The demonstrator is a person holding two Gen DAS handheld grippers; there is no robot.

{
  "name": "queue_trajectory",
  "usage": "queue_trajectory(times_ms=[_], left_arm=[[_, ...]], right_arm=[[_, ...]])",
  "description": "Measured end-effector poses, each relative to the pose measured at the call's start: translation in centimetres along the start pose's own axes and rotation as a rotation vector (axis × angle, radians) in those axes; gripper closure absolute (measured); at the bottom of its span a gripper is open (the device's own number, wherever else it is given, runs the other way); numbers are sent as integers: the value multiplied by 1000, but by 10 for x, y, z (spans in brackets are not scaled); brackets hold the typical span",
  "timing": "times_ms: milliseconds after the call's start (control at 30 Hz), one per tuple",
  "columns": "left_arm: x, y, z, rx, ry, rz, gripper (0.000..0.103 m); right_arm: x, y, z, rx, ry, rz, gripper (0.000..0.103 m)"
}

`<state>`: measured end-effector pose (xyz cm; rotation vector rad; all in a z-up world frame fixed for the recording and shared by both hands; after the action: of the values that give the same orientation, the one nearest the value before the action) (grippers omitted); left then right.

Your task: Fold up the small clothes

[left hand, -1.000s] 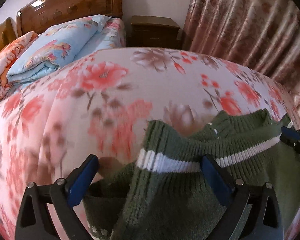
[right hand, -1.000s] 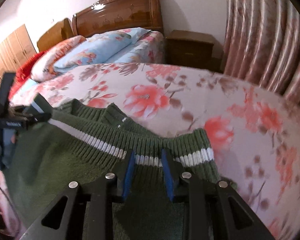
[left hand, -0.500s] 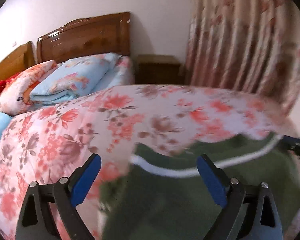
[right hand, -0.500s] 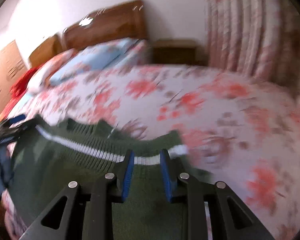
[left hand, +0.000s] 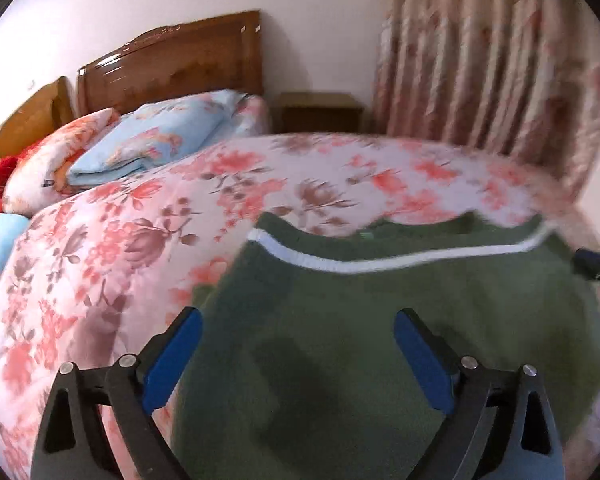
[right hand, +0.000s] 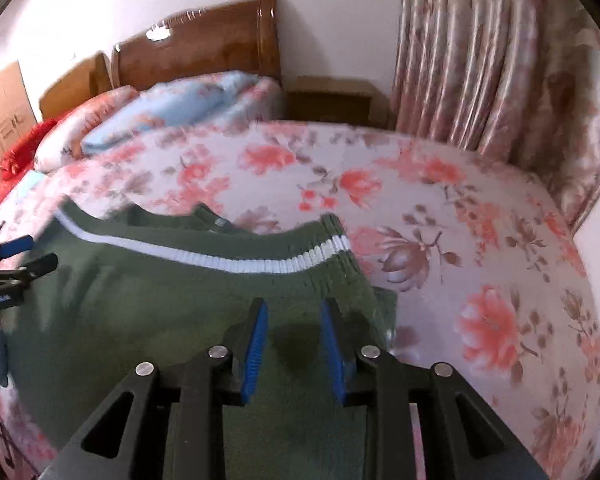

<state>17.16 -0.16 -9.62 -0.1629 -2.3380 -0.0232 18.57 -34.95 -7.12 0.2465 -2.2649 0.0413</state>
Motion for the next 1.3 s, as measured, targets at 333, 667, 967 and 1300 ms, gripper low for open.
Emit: queue_trajectory(times_ms=[333,667,967,1300], left_arm=[[14,19,72,25,89,-1,0],[62,-7,96,-47,-10,-13,0],[21,8,93,-41,123,-45,0],[36,11,91,4,108,-30,0]], right_arm=[[20,56,78,202,23,-97,74],[62,33,94,114,-15,-90,74],[50,27,112,87,59,-107,73],[46,38,115,111,65,-38,72]])
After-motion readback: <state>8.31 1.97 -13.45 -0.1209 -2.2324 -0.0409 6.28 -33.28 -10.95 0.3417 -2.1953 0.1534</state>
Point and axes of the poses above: each gripper's, at about its wrist camera, not at the fingertips, and x roughly against the way its jaws point, y to its left, z to its underside, the point moved 6 cm from there along -x, roughly the way its jaws point, and after that the axes turned 1 degree about y, right-handed, at the moved point
